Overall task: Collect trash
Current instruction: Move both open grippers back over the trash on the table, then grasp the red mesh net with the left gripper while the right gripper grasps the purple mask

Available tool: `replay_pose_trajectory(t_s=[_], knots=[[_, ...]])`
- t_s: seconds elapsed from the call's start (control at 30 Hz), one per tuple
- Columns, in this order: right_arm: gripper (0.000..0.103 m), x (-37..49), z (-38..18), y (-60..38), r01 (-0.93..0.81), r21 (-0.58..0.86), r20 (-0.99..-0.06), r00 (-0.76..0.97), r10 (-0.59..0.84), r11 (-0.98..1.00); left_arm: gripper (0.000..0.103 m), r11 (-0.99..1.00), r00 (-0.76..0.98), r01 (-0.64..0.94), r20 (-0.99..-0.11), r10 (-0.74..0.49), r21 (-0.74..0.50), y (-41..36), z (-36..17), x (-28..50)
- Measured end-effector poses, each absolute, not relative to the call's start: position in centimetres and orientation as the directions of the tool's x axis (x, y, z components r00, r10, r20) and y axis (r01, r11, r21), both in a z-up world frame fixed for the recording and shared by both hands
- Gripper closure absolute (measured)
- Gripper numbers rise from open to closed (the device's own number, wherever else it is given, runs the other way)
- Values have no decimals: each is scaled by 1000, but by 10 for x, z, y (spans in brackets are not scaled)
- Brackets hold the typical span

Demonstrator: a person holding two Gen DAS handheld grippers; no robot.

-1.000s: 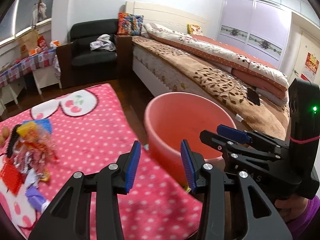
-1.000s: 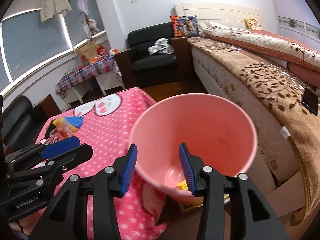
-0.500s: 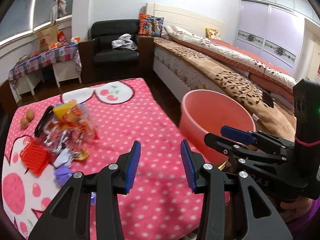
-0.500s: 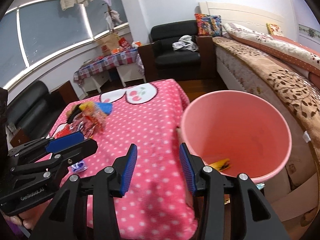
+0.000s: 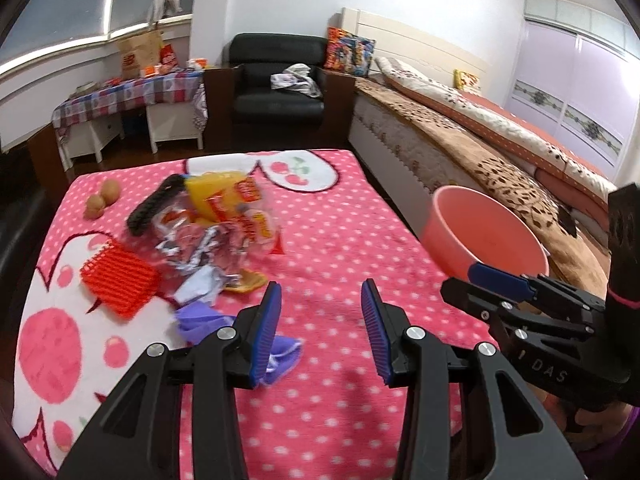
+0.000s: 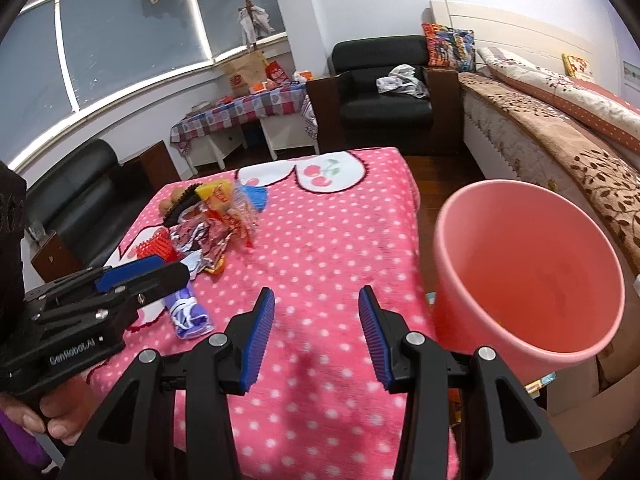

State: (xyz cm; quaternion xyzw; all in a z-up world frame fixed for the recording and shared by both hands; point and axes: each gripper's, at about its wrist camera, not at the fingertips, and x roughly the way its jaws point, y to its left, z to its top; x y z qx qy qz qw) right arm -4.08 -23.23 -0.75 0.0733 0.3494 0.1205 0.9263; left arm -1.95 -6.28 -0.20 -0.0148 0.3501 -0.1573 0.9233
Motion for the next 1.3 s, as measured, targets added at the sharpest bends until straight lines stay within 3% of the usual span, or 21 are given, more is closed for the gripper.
replay_pose_trajectory(t_s=[1.2, 1.3], knots=[[60, 7, -12, -117, -401, 230, -644, 620, 448, 886, 61, 961, 683, -192, -730, -15, -199, 98, -27, 26], [53, 5, -15, -108, -438, 232, -650, 595, 473, 868, 61, 948, 665, -221, -747, -27, -231, 105, -33, 32]])
